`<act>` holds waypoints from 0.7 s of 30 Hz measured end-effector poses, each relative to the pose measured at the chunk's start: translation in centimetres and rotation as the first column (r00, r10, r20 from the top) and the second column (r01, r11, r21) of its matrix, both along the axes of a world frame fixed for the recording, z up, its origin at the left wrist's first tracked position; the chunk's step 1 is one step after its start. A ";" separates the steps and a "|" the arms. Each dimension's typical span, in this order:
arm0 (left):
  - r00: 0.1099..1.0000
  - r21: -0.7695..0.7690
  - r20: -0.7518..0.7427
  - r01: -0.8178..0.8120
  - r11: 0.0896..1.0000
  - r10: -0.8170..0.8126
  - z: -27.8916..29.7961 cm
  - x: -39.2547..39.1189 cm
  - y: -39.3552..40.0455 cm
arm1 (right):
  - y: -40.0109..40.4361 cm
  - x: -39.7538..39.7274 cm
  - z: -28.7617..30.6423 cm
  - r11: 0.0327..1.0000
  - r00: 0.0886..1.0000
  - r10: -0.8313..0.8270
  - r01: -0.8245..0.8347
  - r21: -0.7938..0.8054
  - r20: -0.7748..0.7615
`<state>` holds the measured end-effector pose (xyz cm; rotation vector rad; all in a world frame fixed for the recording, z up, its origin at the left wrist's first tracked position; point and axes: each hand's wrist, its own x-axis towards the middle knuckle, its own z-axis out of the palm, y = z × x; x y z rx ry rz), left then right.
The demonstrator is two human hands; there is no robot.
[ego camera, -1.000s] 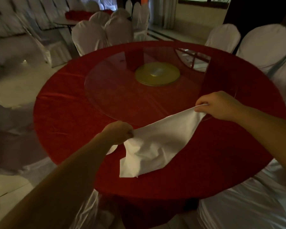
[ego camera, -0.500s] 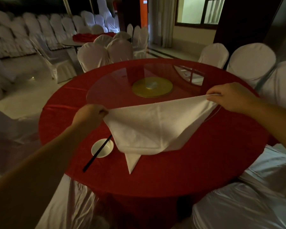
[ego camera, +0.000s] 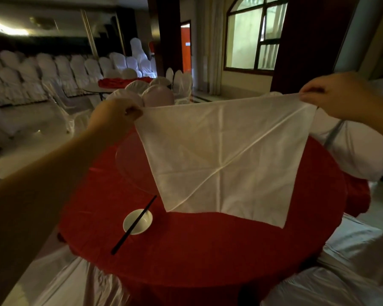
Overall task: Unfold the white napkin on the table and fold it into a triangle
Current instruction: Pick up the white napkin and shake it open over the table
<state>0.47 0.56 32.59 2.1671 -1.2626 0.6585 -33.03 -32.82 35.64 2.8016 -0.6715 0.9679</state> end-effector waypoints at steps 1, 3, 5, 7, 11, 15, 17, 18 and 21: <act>1.000 -0.026 0.008 0.015 1.000 -0.015 0.6 0.0 0.1 | 0.4 -0.3 0.7 1.000 1.000 -0.011 0.011 -0.002 0.004; 1.000 -0.048 -0.010 0.020 0.999 -0.021 1.4 0.1 0.2 | 1.2 -0.7 1.7 0.999 0.999 -0.033 0.033 -0.004 0.010; 0.999 -0.050 -0.035 0.029 0.998 -0.031 1.8 0.4 0.4 | 2.0 -1.1 2.1 0.999 0.999 -0.045 0.046 -0.017 0.015; 0.996 -0.078 -0.066 0.047 0.996 -0.052 2.0 0.5 0.7 | 2.9 -1.4 2.2 0.998 0.999 -0.049 0.049 -0.044 0.014; 0.984 -0.122 -0.147 0.087 0.989 -0.105 1.7 0.7 1.7 | 3.9 -2.2 1.8 0.998 0.998 -0.068 0.068 -0.005 -0.014; 0.940 -0.138 -0.275 0.167 0.976 -0.200 1.2 0.9 3.2 | 4.0 -3.4 1.2 0.995 0.995 -0.096 0.097 0.025 -0.041; 0.898 -0.166 -0.357 0.211 0.963 -0.258 0.9 1.1 4.1 | 4.6 -4.2 0.9 0.987 0.997 -0.072 0.074 0.140 -0.025; 0.877 -0.173 -0.386 0.235 0.956 -0.286 0.7 1.3 4.5 | 4.8 -4.5 0.7 0.971 0.998 -0.060 0.064 0.228 -0.024; 0.795 -0.183 -0.488 0.312 0.932 -0.361 0.2 2.2 5.1 | 3.0 -5.0 0.1 0.915 0.996 -0.062 0.081 0.395 -0.061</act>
